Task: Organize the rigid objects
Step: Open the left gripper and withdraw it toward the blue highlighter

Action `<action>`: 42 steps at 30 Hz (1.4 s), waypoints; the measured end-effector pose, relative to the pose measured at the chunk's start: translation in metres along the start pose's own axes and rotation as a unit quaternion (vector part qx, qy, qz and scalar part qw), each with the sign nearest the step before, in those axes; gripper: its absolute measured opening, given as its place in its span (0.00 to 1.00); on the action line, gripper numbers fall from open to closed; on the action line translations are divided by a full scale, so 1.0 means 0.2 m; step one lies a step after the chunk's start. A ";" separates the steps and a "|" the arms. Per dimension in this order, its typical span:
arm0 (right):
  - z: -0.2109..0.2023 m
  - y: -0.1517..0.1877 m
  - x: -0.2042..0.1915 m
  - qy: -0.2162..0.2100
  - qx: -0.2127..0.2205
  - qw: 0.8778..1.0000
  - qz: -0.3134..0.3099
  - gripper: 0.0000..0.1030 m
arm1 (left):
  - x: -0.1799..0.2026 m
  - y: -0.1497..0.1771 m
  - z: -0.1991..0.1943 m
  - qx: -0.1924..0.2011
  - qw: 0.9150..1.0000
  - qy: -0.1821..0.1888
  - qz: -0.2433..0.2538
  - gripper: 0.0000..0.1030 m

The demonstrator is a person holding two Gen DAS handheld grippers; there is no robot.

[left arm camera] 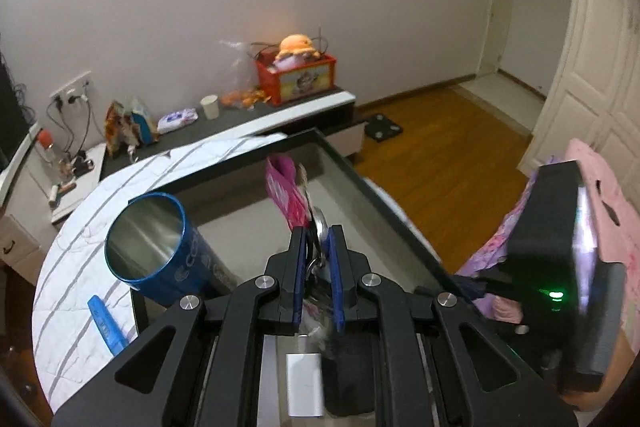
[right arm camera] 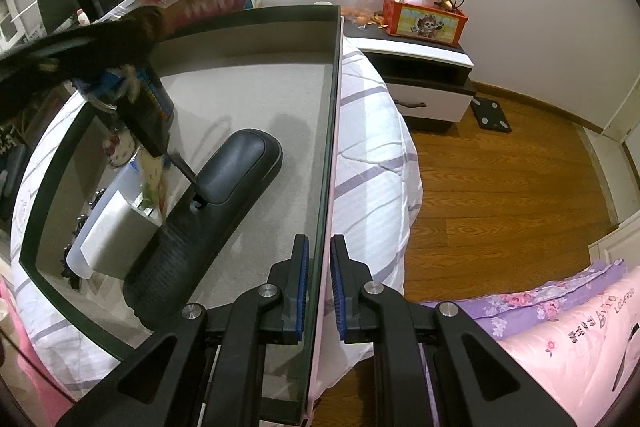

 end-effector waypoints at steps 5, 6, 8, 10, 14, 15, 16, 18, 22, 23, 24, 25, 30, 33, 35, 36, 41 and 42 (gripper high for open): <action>0.00 0.00 0.00 0.004 -0.001 1.000 -0.002 0.12 | -0.01 0.05 -0.01 -0.003 1.000 -0.010 0.001 0.11; 0.00 0.00 -0.01 0.005 -0.001 1.000 -0.002 0.12 | -0.01 0.05 -0.02 -0.004 1.000 -0.003 -0.003 0.11; 0.00 0.00 -0.01 0.006 -0.002 1.000 -0.001 0.12 | -0.03 0.06 -0.05 0.001 1.000 -0.006 -0.006 0.11; 0.00 0.00 -0.01 0.008 -0.003 1.000 -0.001 0.12 | -0.05 0.09 -0.08 0.000 1.000 -0.005 -0.009 0.12; 0.00 -0.01 -0.01 0.015 -0.006 1.000 -0.001 0.12 | -0.11 0.13 -0.14 0.001 1.000 -0.007 -0.016 0.13; 0.00 -0.01 0.00 0.016 -0.006 1.000 -0.001 0.12 | -0.12 0.14 -0.16 0.001 1.000 -0.007 -0.020 0.13; 0.00 0.00 0.00 0.017 -0.007 1.000 0.000 0.12 | -0.14 0.15 -0.18 0.002 1.000 -0.007 -0.024 0.14; 0.00 0.00 0.00 0.018 -0.008 1.000 0.001 0.12 | -0.16 0.17 -0.21 0.009 0.999 -0.009 -0.030 0.25; 0.00 0.00 0.00 0.022 -0.010 1.000 0.002 0.12 | -0.25 0.21 -0.29 0.016 0.999 -0.020 -0.038 0.38; 0.00 0.00 0.00 0.023 -0.011 1.000 0.002 0.12 | -0.28 0.23 -0.32 0.017 0.999 -0.023 -0.042 0.42; 0.00 0.00 0.00 0.024 -0.011 1.000 0.002 0.12 | -0.30 0.24 -0.33 0.017 0.999 -0.025 -0.043 0.50; 0.00 -0.01 0.00 0.024 -0.011 1.000 0.002 0.12 | -0.33 0.27 -0.36 0.018 0.998 -0.027 -0.046 0.56; 0.00 -0.01 -0.01 0.029 -0.013 0.999 0.000 0.12 | -0.52 0.34 -0.49 0.035 0.995 -0.052 -0.077 0.90; 0.00 -0.01 -0.01 0.032 -0.013 0.999 -0.001 0.12 | -0.71 0.41 -0.57 0.047 0.989 -0.077 -0.116 0.97; 0.00 -0.01 -0.01 0.035 -0.013 0.999 -0.003 0.12 | -0.83 0.47 -0.58 0.041 0.986 -0.083 -0.142 0.97; 0.00 0.00 -0.01 0.035 -0.013 0.999 -0.002 0.12 | -0.89 0.51 -0.58 0.036 0.983 -0.089 -0.158 0.97; 0.00 0.00 -0.01 0.039 -0.013 0.999 -0.006 0.12 | -1.04 0.64 -0.47 -0.001 0.975 -0.108 -0.195 0.97; 0.00 0.00 -0.01 0.040 -0.014 0.999 -0.007 0.12 | -1.05 0.65 -0.43 -0.009 0.974 -0.111 -0.198 0.97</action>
Point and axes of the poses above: each gripper's, at about its wrist camera, not at the fingertips, and z roughly the way its jaws point, x to its right, y to its underside, the point moved 9 cm from there along z, roughly the way its jaws point, and after that the axes turned 1 degree about -x, right-handed, at the moved point
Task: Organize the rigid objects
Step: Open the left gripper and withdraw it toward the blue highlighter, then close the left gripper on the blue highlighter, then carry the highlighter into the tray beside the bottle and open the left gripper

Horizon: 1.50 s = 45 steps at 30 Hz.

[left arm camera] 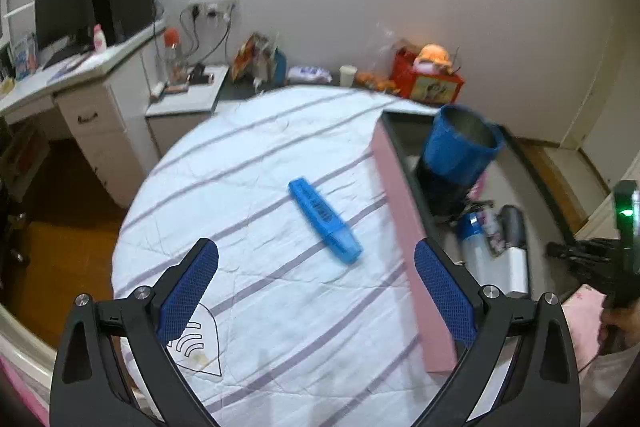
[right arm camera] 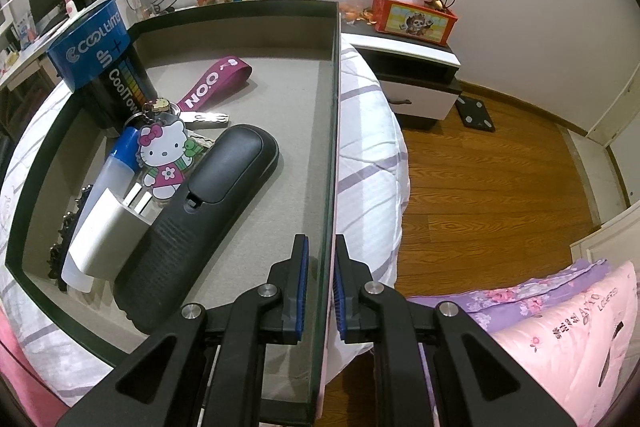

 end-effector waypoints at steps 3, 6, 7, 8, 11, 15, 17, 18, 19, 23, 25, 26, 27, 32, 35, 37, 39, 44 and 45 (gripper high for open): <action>0.00 0.00 0.00 0.003 0.000 1.000 -0.003 0.12 | 0.00 0.01 0.12 -0.020 1.000 -0.002 -0.013 0.97; 0.00 0.00 0.00 0.001 0.001 1.000 -0.002 0.12 | 0.02 0.02 0.23 -0.040 0.999 -0.008 -0.017 0.97; 0.00 0.00 0.00 -0.001 0.001 1.000 -0.002 0.12 | 0.02 0.01 0.28 -0.045 0.999 -0.017 -0.017 0.97; 0.00 0.00 0.00 -0.002 0.001 1.000 -0.003 0.12 | 0.03 0.01 0.31 -0.049 0.998 -0.020 -0.019 0.97; 0.00 0.00 0.00 -0.005 0.002 1.000 -0.005 0.12 | 0.04 0.01 0.41 -0.068 0.997 -0.026 -0.029 0.97; 0.00 0.00 0.00 -0.008 0.002 1.000 -0.008 0.12 | 0.04 0.02 0.49 -0.080 0.995 -0.029 -0.044 0.97; 0.00 0.00 0.00 -0.010 0.003 1.000 -0.009 0.12 | 0.04 0.02 0.53 -0.091 0.994 -0.037 -0.045 0.97; 0.00 0.00 0.00 -0.010 0.003 1.000 -0.009 0.12 | 0.04 0.02 0.54 -0.091 0.994 -0.031 -0.050 0.97; 0.00 0.00 0.00 -0.010 0.004 1.000 -0.009 0.12 | 0.04 0.02 0.55 -0.093 0.994 -0.026 -0.056 0.97; 0.00 0.00 0.00 -0.011 0.005 1.000 -0.011 0.12 | 0.04 0.02 0.57 -0.093 0.994 -0.014 -0.060 0.97; 0.00 0.00 0.00 -0.011 0.005 1.000 -0.011 0.12 | 0.04 0.02 0.57 -0.094 0.993 -0.005 -0.064 0.87; 0.00 0.00 0.00 -0.011 0.004 1.000 -0.011 0.12 | 0.02 0.03 0.58 -0.098 0.993 -0.019 -0.059 0.70; 0.00 0.00 0.00 -0.010 0.005 1.000 -0.011 0.12 | 0.01 0.04 0.59 -0.104 0.993 -0.034 -0.047 0.67; 0.00 0.00 0.00 -0.009 0.004 1.000 -0.011 0.12 | 0.00 0.06 0.55 -0.101 0.994 -0.046 -0.017 0.37; 0.00 0.00 0.00 -0.011 0.003 1.000 -0.009 0.12 | -0.03 0.08 0.52 -0.105 0.994 -0.028 -0.020 0.25; 0.00 0.00 0.01 -0.011 0.003 1.000 -0.008 0.12 | -0.04 0.09 0.50 -0.107 0.994 -0.018 -0.019 0.25; 0.00 0.00 0.01 -0.010 0.003 1.000 -0.007 0.12 | -0.06 0.11 0.47 -0.107 0.994 -0.008 -0.023 0.25; 0.01 0.00 0.01 -0.007 0.002 1.000 -0.007 0.12 | -0.09 0.14 0.35 -0.091 0.995 0.003 -0.031 0.25; 0.01 0.00 0.01 -0.007 0.002 1.000 -0.007 0.12 | -0.09 0.14 0.32 -0.084 0.996 0.005 -0.030 0.25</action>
Point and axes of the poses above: each gripper's, at about its wrist camera, not at the fingertips, and z roughly the way its jaws point, x to its right, y to its underside, the point moved 9 cm from there along z, roughly the way its jaws point, and after that the axes turned 1 degree about -x, right-handed, at the moved point
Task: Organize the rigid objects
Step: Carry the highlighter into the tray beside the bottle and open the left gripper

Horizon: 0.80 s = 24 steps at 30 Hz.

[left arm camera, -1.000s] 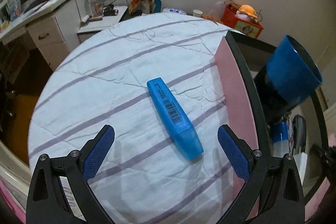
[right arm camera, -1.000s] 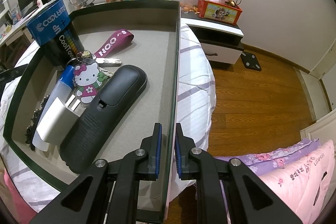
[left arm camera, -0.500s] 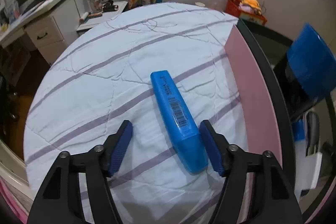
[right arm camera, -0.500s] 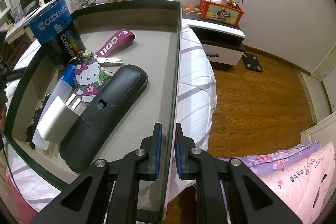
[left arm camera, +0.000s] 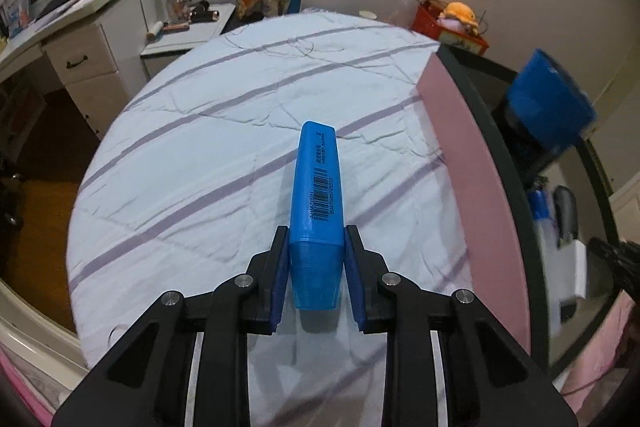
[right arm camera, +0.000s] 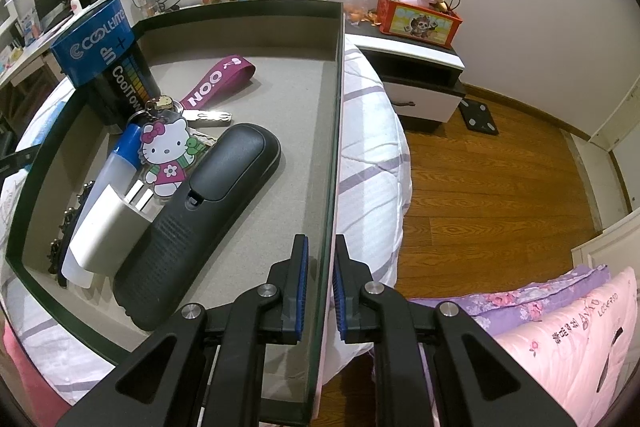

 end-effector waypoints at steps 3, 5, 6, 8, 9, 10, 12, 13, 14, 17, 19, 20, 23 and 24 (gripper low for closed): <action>0.00 0.00 0.00 -0.001 0.000 1.000 0.002 0.12 | 0.04 0.01 -0.13 0.027 1.000 0.005 0.013 0.25; 0.00 0.00 0.00 -0.002 -0.001 1.000 0.002 0.12 | 0.11 0.02 -0.25 0.046 0.998 0.024 0.031 0.25; 0.00 0.00 0.00 -0.001 -0.001 1.000 0.002 0.12 | 0.15 0.02 -0.28 0.053 0.997 0.031 0.039 0.25; 0.00 0.00 0.00 0.002 -0.001 1.000 0.002 0.13 | 0.25 0.02 -0.37 0.069 0.995 0.044 0.065 0.25; 0.00 0.00 0.00 0.003 -0.001 1.000 0.001 0.13 | 0.31 0.02 -0.41 0.074 0.993 0.058 0.076 0.25; 0.00 0.00 0.00 0.004 -0.001 1.000 0.001 0.13 | 0.37 0.03 -0.44 0.078 0.991 0.068 0.088 0.25; 0.00 0.00 0.00 0.001 -0.001 1.000 0.003 0.13 | 0.49 0.04 -0.45 0.078 0.987 0.084 0.113 0.25; 0.00 0.00 0.00 -0.001 0.000 1.000 0.004 0.13 | 0.53 0.04 -0.45 0.077 0.986 0.089 0.120 0.25; 0.00 0.00 0.00 -0.003 0.000 1.000 0.005 0.13 | 0.59 0.05 -0.44 0.072 0.984 0.095 0.131 0.25; 0.00 0.00 0.00 -0.007 0.000 1.000 0.007 0.13 | 0.69 0.07 -0.40 0.058 0.982 0.103 0.145 0.25; 0.00 0.00 0.00 -0.007 0.000 1.000 0.006 0.13 | 0.73 0.08 -0.36 0.048 0.982 0.112 0.145 0.26; 0.00 0.00 0.00 -0.007 0.001 1.000 0.006 0.13 | 0.75 0.08 -0.33 0.041 0.982 0.114 0.146 0.26; 0.00 0.00 0.01 -0.011 0.002 1.000 0.006 0.13 | 0.77 0.08 -0.25 0.023 0.984 0.102 0.141 0.26; 0.00 0.00 0.01 -0.012 0.002 1.000 0.006 0.13 | 0.78 0.09 -0.23 0.019 0.985 0.103 0.138 0.26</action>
Point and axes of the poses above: each gripper's, at about its wrist camera, not at the fingertips, and z roughly the way its jaws point, x to its right, y to its underside, the point moved 9 cm from there along z, roughly the way its jaws point, and after that the axes turned 1 degree about -x, right-handed, at the moved point
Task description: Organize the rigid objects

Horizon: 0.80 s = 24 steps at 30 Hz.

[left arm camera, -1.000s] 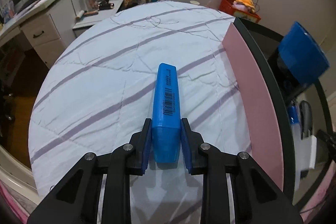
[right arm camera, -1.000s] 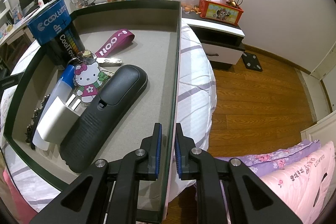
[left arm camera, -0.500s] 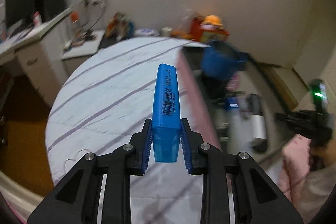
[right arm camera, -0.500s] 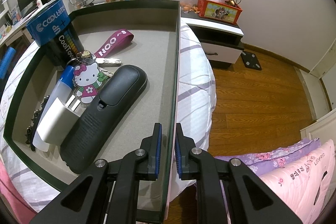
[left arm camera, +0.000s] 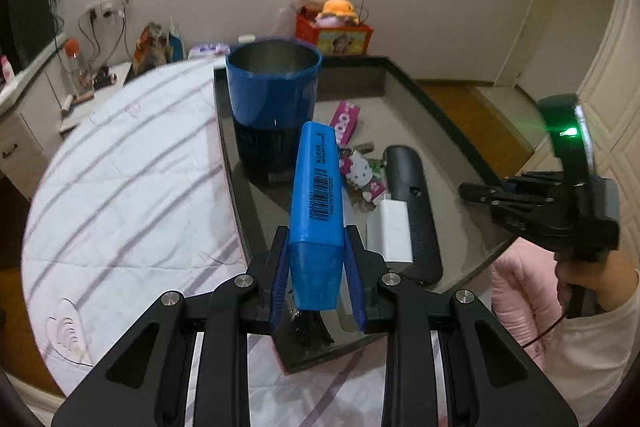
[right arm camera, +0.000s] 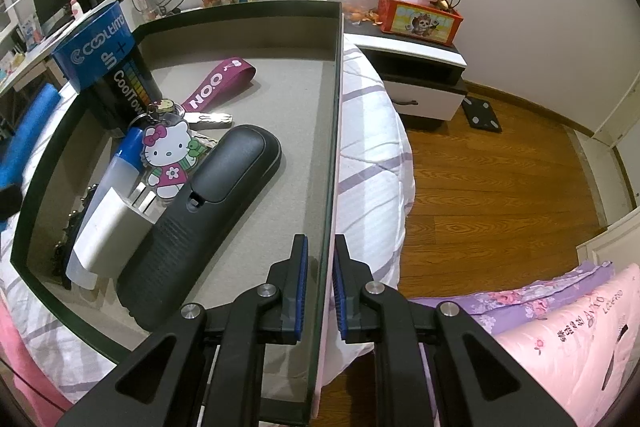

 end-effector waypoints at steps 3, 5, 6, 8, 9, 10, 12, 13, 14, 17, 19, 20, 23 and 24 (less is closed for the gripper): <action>0.00 0.00 0.00 -0.003 0.002 1.000 0.001 0.13 | -0.01 0.03 0.05 -0.011 1.000 -0.012 -0.006 0.26; 0.00 0.00 0.00 -0.004 0.003 1.000 0.001 0.13 | -0.03 0.04 0.06 -0.013 1.000 -0.023 -0.009 0.35; 0.00 0.00 0.00 -0.004 0.003 1.000 0.001 0.13 | -0.03 0.04 0.05 -0.009 1.000 -0.022 -0.008 0.41; 0.00 0.00 0.00 -0.006 0.004 1.000 0.003 0.13 | 0.00 0.04 0.03 -0.004 1.000 -0.003 -0.009 0.53; 0.00 0.00 0.00 -0.005 0.004 1.000 0.002 0.13 | 0.01 0.04 0.01 -0.002 1.000 0.006 -0.005 0.63; 0.00 0.00 0.00 -0.005 0.005 1.000 0.002 0.13 | 0.03 0.04 -0.02 0.004 1.000 0.010 -0.001 0.67; 0.00 0.00 0.00 -0.006 0.004 1.000 0.003 0.13 | 0.02 0.05 -0.07 0.020 1.000 -0.014 0.003 0.93; -0.01 0.00 0.00 -0.007 0.005 1.000 0.005 0.13 | 0.02 0.04 -0.10 0.033 0.999 -0.024 0.004 0.94; -0.01 0.00 0.00 -0.008 0.005 1.000 0.007 0.13 | 0.01 0.04 -0.14 0.047 0.999 -0.021 0.003 0.94; -0.03 0.00 -0.01 -0.005 0.011 1.000 0.006 0.13 | 0.00 0.05 -0.22 0.059 0.998 -0.003 -0.005 0.95; -0.05 0.00 -0.01 -0.005 0.017 1.000 0.007 0.13 | -0.04 0.07 -0.26 0.065 0.998 -0.026 -0.009 0.95; -0.07 0.00 -0.01 -0.005 0.021 1.000 0.007 0.13 | -0.07 0.08 -0.29 0.069 0.997 -0.039 -0.013 0.95; -0.13 -0.01 -0.02 0.002 0.033 0.999 0.005 0.13 | -0.16 0.11 -0.36 0.081 0.994 -0.071 -0.035 0.95; -0.16 -0.01 -0.02 0.003 0.039 0.999 0.005 0.13 | -0.20 0.12 -0.39 0.087 0.992 -0.085 -0.043 0.97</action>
Point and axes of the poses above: each gripper's, at about its wrist camera, not at the fingertips, and z roughly the way its jaws point, x to its right, y to its underside, the point moved 9 cm from there along z, roughly the way its jaws point, and after that the axes turned 1 degree about -x, right-handed, at the moved point
